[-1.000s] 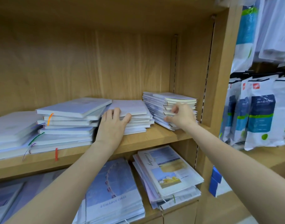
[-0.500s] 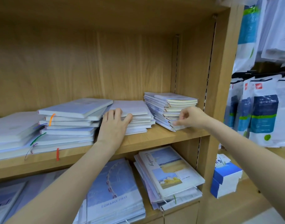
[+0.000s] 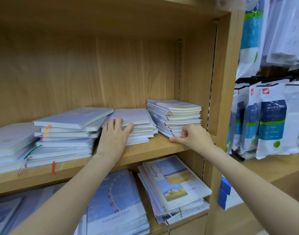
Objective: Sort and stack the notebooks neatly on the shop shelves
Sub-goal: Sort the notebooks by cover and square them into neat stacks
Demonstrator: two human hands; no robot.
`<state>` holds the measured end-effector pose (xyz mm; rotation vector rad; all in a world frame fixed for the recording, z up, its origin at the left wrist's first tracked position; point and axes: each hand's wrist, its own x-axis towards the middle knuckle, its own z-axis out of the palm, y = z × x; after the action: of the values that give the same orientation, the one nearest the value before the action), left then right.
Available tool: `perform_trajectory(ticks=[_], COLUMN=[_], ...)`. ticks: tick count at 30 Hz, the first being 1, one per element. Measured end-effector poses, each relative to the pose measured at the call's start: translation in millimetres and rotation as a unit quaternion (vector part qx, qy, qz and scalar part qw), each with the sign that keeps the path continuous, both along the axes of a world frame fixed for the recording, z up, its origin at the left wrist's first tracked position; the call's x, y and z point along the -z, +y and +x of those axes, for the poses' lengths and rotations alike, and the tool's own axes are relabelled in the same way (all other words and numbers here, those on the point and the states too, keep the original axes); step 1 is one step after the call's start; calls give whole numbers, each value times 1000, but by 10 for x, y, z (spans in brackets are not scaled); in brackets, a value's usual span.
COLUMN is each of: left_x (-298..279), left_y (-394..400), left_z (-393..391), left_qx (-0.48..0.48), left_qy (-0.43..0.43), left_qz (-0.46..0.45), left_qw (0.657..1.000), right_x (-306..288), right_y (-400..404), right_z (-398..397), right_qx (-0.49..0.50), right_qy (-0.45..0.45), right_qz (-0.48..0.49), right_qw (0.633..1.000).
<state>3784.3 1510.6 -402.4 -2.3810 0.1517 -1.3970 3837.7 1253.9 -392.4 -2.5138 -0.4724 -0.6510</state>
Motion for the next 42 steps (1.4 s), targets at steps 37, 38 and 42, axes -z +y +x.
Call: perform_trajectory(ticks=[37, 38, 42], left_x=[188, 181, 293], left_y=[746, 886, 1319], left_z=[-1414, -1513, -1872], left_qx=[42, 29, 32], left_qy=[2, 3, 12], left_qz=[-150, -159, -138], left_qw=[988, 987, 990], right_x=[-130, -141, -33], right_y=[1113, 1247, 1746], right_z=[-969, -1050, -1396], right_qx=[-221, -233, -290], right_qy=[-33, -55, -171], right_qz=[68, 79, 141], right_qw=[972, 968, 931])
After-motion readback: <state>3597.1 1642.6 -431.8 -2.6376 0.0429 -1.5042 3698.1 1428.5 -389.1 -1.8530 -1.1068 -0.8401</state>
